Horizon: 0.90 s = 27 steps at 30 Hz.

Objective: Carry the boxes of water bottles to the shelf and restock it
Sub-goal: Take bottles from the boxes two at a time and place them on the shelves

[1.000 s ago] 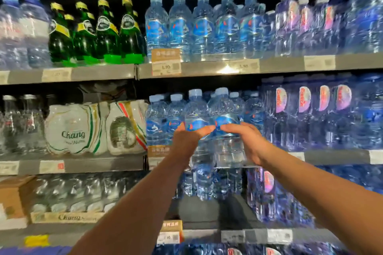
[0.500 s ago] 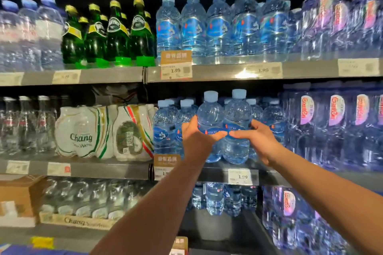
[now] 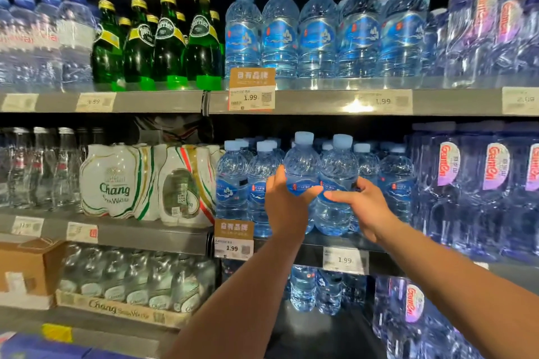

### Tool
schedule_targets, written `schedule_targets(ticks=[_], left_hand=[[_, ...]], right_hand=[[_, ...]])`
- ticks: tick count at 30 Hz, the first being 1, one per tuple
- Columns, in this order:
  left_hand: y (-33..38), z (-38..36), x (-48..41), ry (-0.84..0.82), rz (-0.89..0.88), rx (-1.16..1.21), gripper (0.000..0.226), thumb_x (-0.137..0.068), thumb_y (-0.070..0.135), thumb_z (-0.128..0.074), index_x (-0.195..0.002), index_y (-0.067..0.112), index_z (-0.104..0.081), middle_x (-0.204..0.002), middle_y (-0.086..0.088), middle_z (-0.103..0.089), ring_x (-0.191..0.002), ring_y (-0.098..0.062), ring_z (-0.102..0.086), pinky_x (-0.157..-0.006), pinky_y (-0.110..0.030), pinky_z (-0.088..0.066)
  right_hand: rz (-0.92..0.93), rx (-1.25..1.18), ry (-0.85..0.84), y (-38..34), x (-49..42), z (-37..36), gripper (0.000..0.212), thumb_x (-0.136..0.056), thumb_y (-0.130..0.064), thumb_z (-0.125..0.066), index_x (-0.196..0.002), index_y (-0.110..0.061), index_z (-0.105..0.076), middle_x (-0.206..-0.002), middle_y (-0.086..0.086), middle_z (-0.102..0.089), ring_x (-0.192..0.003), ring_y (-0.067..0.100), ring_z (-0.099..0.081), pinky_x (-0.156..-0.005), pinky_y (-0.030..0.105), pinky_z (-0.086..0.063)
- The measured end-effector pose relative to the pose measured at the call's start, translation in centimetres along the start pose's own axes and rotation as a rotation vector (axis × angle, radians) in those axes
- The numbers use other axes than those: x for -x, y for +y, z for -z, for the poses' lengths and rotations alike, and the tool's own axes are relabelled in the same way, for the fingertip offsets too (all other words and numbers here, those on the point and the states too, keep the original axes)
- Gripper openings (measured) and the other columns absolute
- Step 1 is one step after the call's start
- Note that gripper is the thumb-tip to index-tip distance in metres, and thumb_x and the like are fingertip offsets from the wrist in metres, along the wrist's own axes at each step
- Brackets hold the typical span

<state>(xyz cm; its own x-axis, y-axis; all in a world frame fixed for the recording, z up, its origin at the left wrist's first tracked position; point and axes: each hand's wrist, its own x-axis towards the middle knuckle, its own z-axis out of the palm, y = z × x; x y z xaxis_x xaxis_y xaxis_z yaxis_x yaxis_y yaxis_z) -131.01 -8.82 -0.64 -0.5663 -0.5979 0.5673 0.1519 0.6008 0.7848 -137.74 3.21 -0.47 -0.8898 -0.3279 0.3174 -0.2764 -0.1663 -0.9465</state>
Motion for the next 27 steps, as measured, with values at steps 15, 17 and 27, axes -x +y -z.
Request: schedule_targets(ticks=[15, 17, 27], left_hand=[[-1.2, -2.9, 1.4, 0.08, 0.142, 0.037, 0.083, -0.08, 0.039, -0.072, -0.148, 0.021, -0.028, -0.145, 0.001, -0.044, -0.135, -0.017, -0.038, -0.103, -0.029, -0.036], [-1.3, -2.9, 1.4, 0.063, 0.129, -0.016, 0.084, -0.082, 0.042, -0.07, -0.149, 0.02, -0.024, -0.148, 0.0, -0.04, -0.137, -0.017, -0.034, -0.105, -0.03, -0.035], [-1.1, -2.4, 1.3, 0.103, 0.123, -0.23, 0.082, -0.081, 0.05, -0.066, -0.146, 0.017, -0.029, -0.139, 0.001, -0.041, -0.131, -0.017, -0.038, -0.1, -0.031, -0.039]], right_hand=[[0.052, 0.017, 0.054, 3.2, -0.8, 1.2, 0.054, -0.069, -0.025, -0.084, -0.096, -0.002, -0.043, -0.077, 0.004, -0.045, -0.067, 0.017, -0.042, -0.058, 0.031, -0.037], [0.07, 0.053, 0.06, 3.7, -0.4, 1.1, 0.049, -0.074, -0.026, -0.081, -0.104, -0.008, -0.047, -0.082, -0.003, -0.053, -0.064, 0.011, -0.048, -0.06, 0.026, -0.04], [0.035, 0.433, 0.17, 3.9, 0.1, 0.8, 0.049, -0.067, -0.028, -0.085, -0.107, -0.018, -0.059, -0.094, -0.001, -0.066, -0.067, 0.009, -0.056, -0.048, 0.015, -0.041]])
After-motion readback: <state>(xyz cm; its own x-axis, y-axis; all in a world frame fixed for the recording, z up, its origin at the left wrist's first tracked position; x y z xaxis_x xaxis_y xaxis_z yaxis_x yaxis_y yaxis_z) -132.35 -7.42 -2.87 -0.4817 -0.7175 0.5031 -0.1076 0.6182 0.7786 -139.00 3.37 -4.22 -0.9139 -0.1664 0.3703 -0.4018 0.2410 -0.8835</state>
